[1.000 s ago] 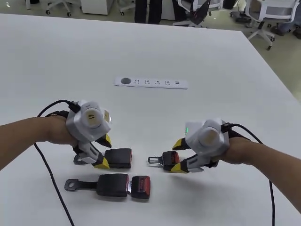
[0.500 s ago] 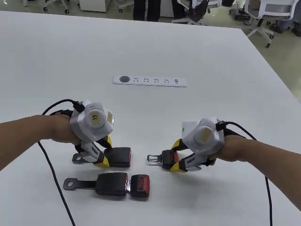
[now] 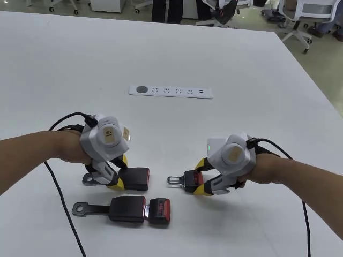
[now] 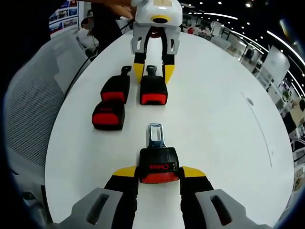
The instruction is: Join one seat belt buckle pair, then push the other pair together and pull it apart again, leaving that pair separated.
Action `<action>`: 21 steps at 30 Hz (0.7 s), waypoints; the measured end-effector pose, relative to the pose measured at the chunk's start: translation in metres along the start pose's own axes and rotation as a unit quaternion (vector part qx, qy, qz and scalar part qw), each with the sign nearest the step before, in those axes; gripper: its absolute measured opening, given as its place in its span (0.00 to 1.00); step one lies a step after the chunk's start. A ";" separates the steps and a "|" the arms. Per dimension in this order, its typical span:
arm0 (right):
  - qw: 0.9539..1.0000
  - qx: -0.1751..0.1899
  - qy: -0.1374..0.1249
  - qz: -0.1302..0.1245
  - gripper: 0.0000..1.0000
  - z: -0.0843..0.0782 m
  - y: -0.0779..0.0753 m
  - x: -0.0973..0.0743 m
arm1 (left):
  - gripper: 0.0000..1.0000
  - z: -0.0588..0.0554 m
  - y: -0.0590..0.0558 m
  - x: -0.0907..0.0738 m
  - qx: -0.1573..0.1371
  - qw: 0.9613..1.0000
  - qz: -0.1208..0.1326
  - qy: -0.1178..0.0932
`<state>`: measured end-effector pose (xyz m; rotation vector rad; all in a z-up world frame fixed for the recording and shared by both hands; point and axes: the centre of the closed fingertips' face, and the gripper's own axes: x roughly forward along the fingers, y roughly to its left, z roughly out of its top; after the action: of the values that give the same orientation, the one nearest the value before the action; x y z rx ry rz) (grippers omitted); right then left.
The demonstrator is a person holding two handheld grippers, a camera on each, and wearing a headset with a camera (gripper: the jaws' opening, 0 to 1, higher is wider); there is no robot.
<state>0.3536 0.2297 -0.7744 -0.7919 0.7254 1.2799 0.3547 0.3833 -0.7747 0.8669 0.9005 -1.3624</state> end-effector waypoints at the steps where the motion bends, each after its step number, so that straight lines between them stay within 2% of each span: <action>1: 1.000 -0.001 -0.001 0.000 0.30 0.001 0.001 0.000 | 0.31 -0.001 0.001 0.000 0.000 1.000 0.000 0.000; 10: 1.000 -0.003 -0.004 -0.001 0.30 0.005 0.002 0.004 | 0.31 -0.005 0.005 0.002 -0.004 1.000 -0.001 0.001; 16: 1.000 -0.003 -0.010 -0.001 0.30 0.011 0.001 0.005 | 0.31 -0.005 0.007 0.003 -0.007 1.000 0.000 0.003; 21: 1.000 -0.003 -0.015 -0.001 0.30 0.019 0.005 0.004 | 0.31 -0.002 0.003 0.002 -0.008 1.000 0.001 0.005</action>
<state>0.3503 0.2487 -0.7676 -0.7771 0.6973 1.2897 0.3579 0.3846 -0.7779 0.8624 0.9165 -1.3479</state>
